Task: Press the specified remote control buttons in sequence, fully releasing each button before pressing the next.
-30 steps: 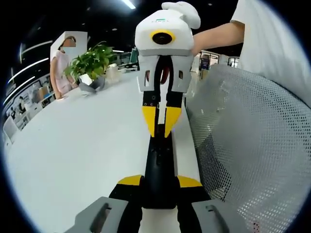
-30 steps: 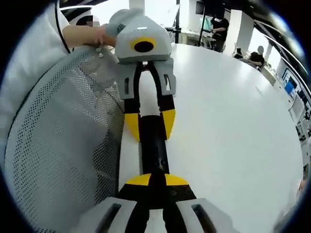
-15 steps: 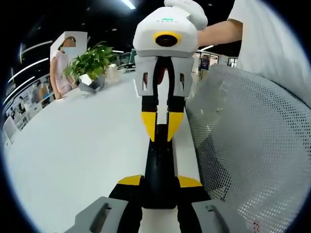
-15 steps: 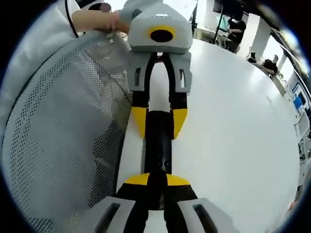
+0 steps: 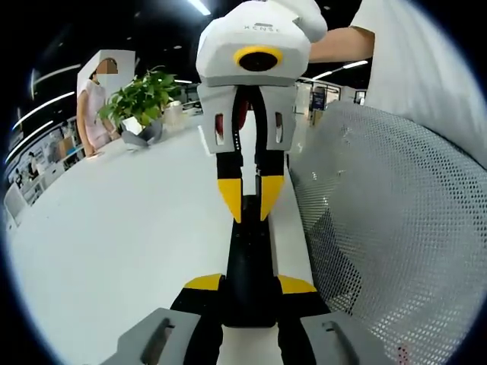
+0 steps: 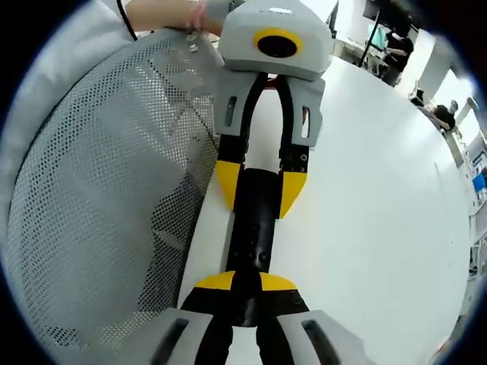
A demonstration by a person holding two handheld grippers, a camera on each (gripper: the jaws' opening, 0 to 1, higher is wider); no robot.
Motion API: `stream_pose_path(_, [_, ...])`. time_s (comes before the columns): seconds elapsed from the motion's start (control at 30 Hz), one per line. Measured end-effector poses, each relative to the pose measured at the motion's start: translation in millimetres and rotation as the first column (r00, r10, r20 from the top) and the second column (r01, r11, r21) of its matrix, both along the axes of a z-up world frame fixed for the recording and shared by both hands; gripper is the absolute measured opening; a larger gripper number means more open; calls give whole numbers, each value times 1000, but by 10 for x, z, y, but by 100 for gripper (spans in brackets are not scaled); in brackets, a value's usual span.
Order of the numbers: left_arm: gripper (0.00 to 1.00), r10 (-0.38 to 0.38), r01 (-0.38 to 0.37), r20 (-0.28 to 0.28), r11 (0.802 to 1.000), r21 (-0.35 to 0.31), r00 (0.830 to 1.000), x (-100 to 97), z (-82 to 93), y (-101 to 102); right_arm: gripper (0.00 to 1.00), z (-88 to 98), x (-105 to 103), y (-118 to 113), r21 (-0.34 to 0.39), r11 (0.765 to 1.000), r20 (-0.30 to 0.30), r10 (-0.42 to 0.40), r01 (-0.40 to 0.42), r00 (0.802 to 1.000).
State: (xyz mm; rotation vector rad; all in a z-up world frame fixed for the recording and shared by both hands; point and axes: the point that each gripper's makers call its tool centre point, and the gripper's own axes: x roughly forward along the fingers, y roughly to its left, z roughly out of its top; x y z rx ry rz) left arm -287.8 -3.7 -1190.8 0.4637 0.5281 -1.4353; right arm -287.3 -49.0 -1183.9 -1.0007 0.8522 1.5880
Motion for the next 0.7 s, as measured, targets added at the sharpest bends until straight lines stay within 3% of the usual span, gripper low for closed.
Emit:
stream_pose_path(0.4, [25,2,-2,0,1000,3,1000,7,-3,-2,7,-12,-9,-17,-5,1000,26,-10,10,1000])
stream_pose_path(0.57, [25,2,-2,0,1000,3,1000,8,-6,-3,6,-33,-11,-5,-62,997,46,-32,34,998])
stream_pose_path(0.63, [25,3,-3,-1,1000,2,1000,8,-5,-5,6,-33,-6,-12,-64,994,13,-92,93,996])
stream_pose_path(0.7, [25,1,-1,-1,1000,1,1000,8,-5,-5,6,-25,9,-23,-44,996,13,-81,81,997])
